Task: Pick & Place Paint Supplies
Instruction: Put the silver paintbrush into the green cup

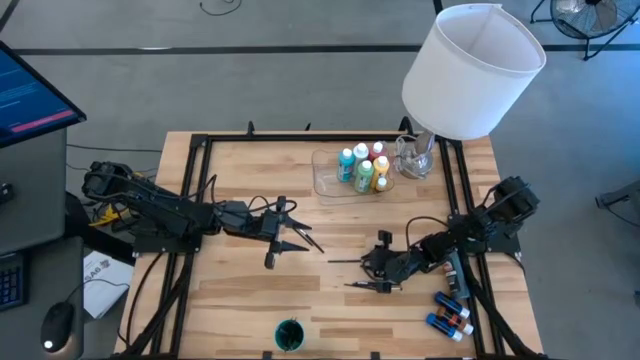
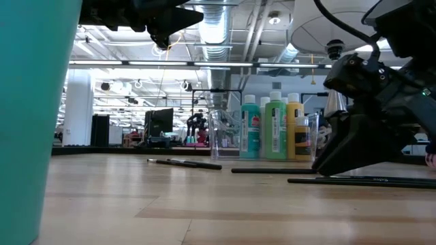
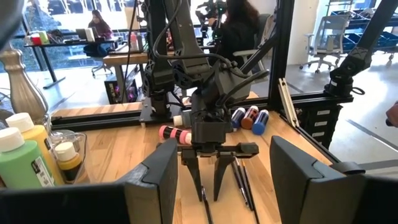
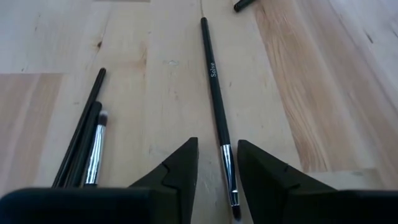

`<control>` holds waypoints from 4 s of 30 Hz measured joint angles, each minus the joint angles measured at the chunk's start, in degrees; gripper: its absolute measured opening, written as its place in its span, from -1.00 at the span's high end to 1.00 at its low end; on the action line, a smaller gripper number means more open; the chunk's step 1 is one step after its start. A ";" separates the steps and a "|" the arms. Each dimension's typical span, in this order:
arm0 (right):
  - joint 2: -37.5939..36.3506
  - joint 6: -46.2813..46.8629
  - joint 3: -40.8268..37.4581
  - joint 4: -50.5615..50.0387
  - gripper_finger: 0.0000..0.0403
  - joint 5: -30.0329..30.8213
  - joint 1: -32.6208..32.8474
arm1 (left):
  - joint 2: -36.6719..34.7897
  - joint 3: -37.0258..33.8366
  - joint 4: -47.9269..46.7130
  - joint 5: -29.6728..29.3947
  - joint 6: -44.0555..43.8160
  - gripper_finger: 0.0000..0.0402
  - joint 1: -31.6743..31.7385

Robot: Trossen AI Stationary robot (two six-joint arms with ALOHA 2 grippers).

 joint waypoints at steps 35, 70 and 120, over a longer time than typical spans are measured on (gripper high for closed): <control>-0.31 5.24 0.15 -3.06 0.94 0.10 0.76 | 0.00 0.00 1.06 1.53 -0.04 0.24 0.00; -2.21 5.74 -0.04 -2.83 0.54 -5.54 -0.69 | 0.00 0.00 1.89 2.99 -0.42 0.24 -0.02; -2.51 15.93 0.13 -11.74 0.98 6.22 3.36 | 0.02 0.00 3.19 2.99 -1.29 0.24 -0.02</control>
